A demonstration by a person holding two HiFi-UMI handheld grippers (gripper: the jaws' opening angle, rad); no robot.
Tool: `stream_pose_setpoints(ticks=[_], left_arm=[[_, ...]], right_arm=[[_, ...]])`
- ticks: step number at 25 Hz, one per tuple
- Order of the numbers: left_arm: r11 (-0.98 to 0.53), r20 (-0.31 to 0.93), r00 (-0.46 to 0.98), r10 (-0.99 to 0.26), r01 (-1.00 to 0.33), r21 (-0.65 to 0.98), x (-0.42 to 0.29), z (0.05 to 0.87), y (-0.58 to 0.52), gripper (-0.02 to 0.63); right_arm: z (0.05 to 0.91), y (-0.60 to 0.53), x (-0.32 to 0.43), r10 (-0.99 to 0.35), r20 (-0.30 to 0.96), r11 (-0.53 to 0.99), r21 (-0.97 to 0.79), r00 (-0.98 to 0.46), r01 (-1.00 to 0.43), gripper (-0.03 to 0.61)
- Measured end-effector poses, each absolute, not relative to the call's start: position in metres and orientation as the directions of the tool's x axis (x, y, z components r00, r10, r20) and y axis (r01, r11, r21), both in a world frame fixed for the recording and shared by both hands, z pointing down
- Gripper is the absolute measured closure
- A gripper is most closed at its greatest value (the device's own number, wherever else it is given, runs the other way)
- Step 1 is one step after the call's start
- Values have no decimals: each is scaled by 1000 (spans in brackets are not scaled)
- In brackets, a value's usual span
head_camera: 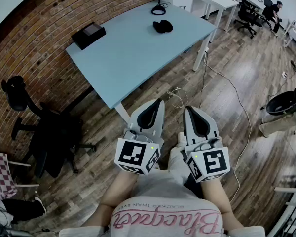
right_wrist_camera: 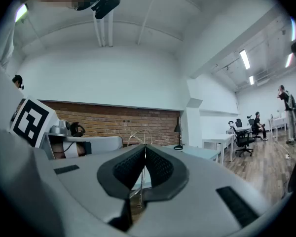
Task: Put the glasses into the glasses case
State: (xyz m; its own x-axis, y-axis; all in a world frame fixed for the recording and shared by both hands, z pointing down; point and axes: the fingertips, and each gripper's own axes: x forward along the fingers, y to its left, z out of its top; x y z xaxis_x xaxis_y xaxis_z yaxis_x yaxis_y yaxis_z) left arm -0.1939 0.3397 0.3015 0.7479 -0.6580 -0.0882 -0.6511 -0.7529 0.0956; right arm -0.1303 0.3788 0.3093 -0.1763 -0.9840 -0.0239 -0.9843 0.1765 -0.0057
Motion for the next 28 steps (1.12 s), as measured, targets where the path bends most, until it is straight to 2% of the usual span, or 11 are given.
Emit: stream_pose_setpoints(ticks=[14, 28], left_arm=[[-733, -61, 732, -679, -671, 113, -176, 307, 307, 606], [-702, -33, 704, -710, -703, 113, -96, 302, 202, 607]], right_arm=[[312, 351, -107, -981, -6, 194, -29, -194, -981, 566], [303, 233, -28, -966, 6, 259, -57, -260, -964, 566]])
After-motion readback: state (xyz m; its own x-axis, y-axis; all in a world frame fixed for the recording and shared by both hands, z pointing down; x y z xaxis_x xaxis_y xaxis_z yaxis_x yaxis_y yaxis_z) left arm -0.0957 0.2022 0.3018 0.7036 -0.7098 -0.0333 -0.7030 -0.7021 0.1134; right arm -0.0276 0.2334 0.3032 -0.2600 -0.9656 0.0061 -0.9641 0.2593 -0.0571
